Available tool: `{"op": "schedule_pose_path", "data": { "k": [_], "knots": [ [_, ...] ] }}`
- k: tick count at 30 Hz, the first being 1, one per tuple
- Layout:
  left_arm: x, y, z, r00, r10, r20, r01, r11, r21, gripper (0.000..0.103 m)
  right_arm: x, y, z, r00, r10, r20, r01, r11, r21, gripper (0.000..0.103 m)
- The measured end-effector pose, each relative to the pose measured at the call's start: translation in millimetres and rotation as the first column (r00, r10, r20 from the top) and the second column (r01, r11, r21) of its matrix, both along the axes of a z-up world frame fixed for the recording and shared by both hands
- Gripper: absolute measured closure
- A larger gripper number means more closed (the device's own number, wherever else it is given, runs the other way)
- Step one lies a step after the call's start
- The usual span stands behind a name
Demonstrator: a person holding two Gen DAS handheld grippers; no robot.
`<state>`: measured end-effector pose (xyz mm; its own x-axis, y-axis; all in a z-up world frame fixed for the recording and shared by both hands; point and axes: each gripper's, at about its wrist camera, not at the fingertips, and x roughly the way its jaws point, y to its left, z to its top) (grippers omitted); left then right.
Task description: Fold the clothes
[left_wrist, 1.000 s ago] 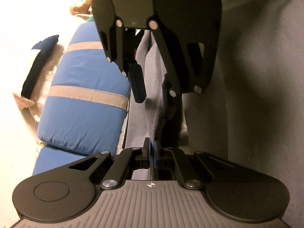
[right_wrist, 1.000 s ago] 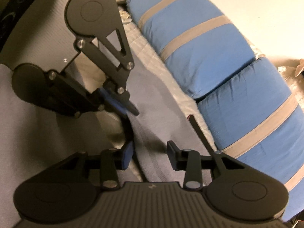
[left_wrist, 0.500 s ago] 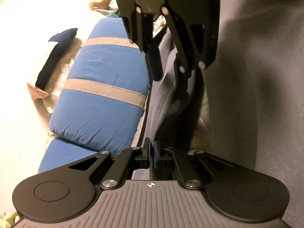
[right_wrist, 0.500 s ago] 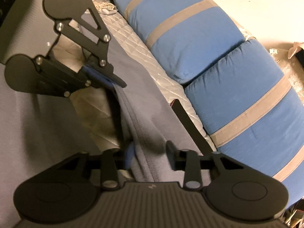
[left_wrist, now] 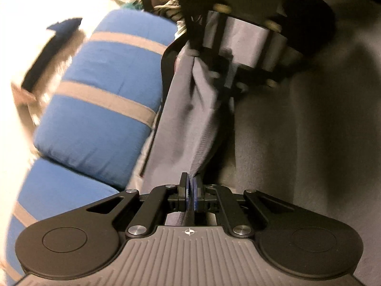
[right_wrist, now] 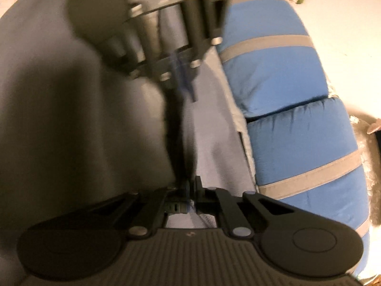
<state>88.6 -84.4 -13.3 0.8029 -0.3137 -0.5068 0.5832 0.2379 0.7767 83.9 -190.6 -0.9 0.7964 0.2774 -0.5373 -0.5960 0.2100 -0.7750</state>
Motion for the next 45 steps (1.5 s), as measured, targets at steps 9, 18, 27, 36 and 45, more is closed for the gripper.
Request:
{"op": "schedule_pose_path", "data": {
  "k": [9,18,27,36,45],
  "knots": [
    [-7,-8,7,0.998,-0.02,-0.053,0.017,0.999,-0.043,0.09,0,-3,4,1.0,-0.012,-0.009,0.013,0.998,0.054,0.1],
    [-7,-23,12,0.99,-0.059,-0.125,0.046,0.994,-0.102,0.073,-7,-5,5,0.999,0.016,0.03,-0.017,0.999,0.039,0.1],
    [-11,-38,3,0.982,-0.058,-0.18,0.053,0.998,-0.033,0.099,18,-23,42,0.993,-0.02,-0.12,0.044,0.978,0.202,0.056],
    [-28,-38,-9,0.99,-0.092,-0.109,0.097,0.994,0.041,0.099,138,-42,84,0.883,-0.217,-0.416,0.414,0.777,0.474,0.038],
    [-30,-32,-11,0.99,-0.107,-0.096,0.113,0.992,0.059,0.099,251,-53,43,0.6,-0.156,-0.785,0.643,0.677,0.357,0.076]
  ]
}}
